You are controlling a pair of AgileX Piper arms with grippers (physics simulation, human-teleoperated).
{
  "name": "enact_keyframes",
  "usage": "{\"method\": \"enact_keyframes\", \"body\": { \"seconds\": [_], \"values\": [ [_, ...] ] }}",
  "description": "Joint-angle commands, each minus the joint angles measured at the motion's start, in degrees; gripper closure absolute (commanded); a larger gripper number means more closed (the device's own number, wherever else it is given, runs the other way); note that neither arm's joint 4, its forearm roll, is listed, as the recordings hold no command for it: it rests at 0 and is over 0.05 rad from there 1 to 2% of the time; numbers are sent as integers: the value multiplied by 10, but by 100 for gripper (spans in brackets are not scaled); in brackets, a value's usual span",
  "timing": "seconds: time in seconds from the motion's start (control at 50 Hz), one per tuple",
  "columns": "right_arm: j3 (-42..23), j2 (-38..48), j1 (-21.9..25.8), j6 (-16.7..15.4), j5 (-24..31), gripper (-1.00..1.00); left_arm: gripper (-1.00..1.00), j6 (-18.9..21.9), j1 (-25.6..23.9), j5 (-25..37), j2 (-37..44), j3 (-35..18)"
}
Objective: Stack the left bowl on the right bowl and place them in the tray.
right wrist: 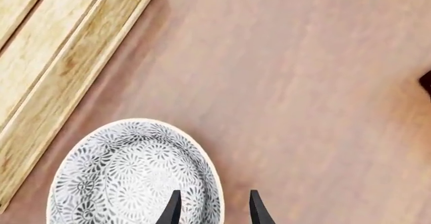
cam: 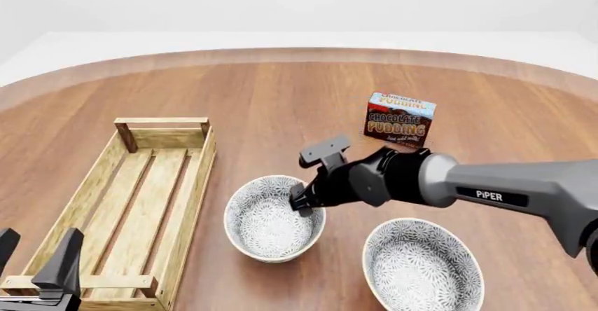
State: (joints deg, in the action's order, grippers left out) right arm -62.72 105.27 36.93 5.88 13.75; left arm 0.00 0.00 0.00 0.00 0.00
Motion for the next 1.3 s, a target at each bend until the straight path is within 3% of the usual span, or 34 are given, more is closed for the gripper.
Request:
{"method": "enact_keyframes", "body": {
  "seconds": [0.02, 0.6, 0.62, 1.06, 1.3],
  "values": [
    [5, 13, 5, 9, -14, -100, -100, 0, 0, 0, 0, 0],
    [18, 38, 13, 23, -39, -100, -100, 0, 0, 0, 0, 0],
    [16, 38, 10, 21, -37, 100, -100, 0, 0, 0, 0, 0],
    [2, 8, -6, 9, -10, 100, -100, 0, 0, 0, 0, 0],
    [-4, -77, 9, 36, 19, 100, -100, 0, 0, 0, 0, 0]
  ]
}}
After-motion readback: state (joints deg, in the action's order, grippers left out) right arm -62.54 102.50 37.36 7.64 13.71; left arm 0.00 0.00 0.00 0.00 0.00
